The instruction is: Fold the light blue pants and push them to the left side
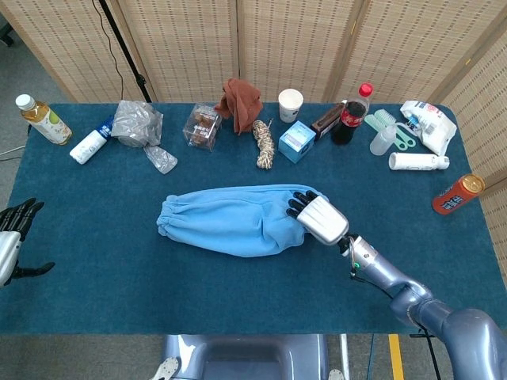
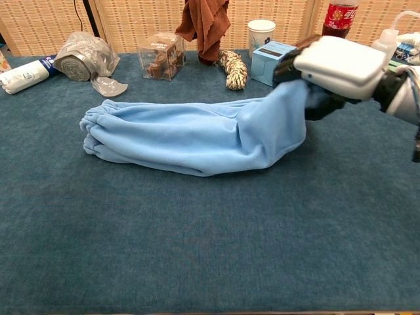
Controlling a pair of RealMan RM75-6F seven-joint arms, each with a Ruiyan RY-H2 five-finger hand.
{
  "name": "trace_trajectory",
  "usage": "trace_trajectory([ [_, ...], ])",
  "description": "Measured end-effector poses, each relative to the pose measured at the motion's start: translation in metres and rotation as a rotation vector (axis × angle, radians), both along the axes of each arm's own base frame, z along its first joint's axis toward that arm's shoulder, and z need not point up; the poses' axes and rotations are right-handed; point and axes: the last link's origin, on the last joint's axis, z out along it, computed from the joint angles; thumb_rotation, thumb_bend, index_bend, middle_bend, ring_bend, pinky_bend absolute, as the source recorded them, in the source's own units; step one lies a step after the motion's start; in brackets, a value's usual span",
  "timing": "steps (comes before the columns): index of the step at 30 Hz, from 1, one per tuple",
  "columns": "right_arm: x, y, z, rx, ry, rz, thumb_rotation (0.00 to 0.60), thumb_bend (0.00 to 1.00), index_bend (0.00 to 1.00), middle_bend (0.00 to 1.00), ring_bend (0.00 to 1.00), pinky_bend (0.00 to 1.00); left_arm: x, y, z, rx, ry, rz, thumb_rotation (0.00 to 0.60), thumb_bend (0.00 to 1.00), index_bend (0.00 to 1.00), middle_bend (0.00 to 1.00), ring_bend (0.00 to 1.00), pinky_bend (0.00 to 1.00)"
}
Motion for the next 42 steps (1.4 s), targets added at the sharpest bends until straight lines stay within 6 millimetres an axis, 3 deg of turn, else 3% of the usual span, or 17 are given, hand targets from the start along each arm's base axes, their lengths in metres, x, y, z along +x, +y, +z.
trace_trajectory([
  [9,0.077,-0.009,-0.019,0.079,-0.139,-0.096,0.6,0.63,0.57,0.41,0.31,0.45,-0.002,-0.001,0.004,0.006,-0.016,0.002,0.6,0.04,0.0,0.0,0.0,0.0],
  [17,0.148,-0.008,-0.053,0.116,-0.148,-0.042,0.6,0.63,0.57,0.42,0.31,0.45,-0.007,0.003,0.004,-0.005,-0.023,0.021,0.6,0.04,0.0,0.0,0.0,0.0],
  [33,0.214,0.001,-0.106,0.165,-0.182,-0.035,0.6,0.62,0.56,0.42,0.3,0.44,-0.015,0.014,0.006,-0.011,-0.041,0.063,0.6,0.04,0.0,0.0,0.0,0.0],
  [34,0.218,0.001,-0.109,0.17,-0.192,-0.036,0.6,0.5,0.51,0.39,0.26,0.43,-0.015,0.014,0.006,-0.012,-0.04,0.065,0.6,0.04,0.0,0.0,0.0,0.0],
  [35,0.221,0.002,-0.112,0.175,-0.195,-0.037,0.6,0.32,0.4,0.32,0.18,0.39,-0.014,0.015,0.006,-0.012,-0.039,0.064,0.6,0.05,0.0,0.0,0.0,0.0],
  [37,0.221,0.001,-0.115,0.18,-0.184,-0.047,0.6,0.04,0.16,0.13,0.05,0.26,-0.014,0.014,0.006,-0.011,-0.039,0.063,0.6,0.05,0.0,0.0,0.0,0.0],
  [38,0.221,0.0,-0.117,0.181,-0.176,-0.052,0.6,0.0,0.06,0.04,0.01,0.18,-0.014,0.014,0.006,-0.012,-0.041,0.063,0.6,0.05,0.0,0.0,0.0,0.0],
  [39,0.22,0.0,-0.117,0.183,-0.171,-0.06,0.6,0.0,0.02,0.01,0.0,0.14,-0.014,0.014,0.006,-0.012,-0.042,0.064,0.6,0.05,0.0,0.0,0.0,0.0],
  [42,0.221,-0.002,-0.114,0.178,-0.189,-0.08,0.6,0.0,0.0,0.0,0.0,0.06,-0.014,0.013,0.006,-0.013,-0.041,0.063,0.6,0.05,0.0,0.0,0.0,0.0],
])
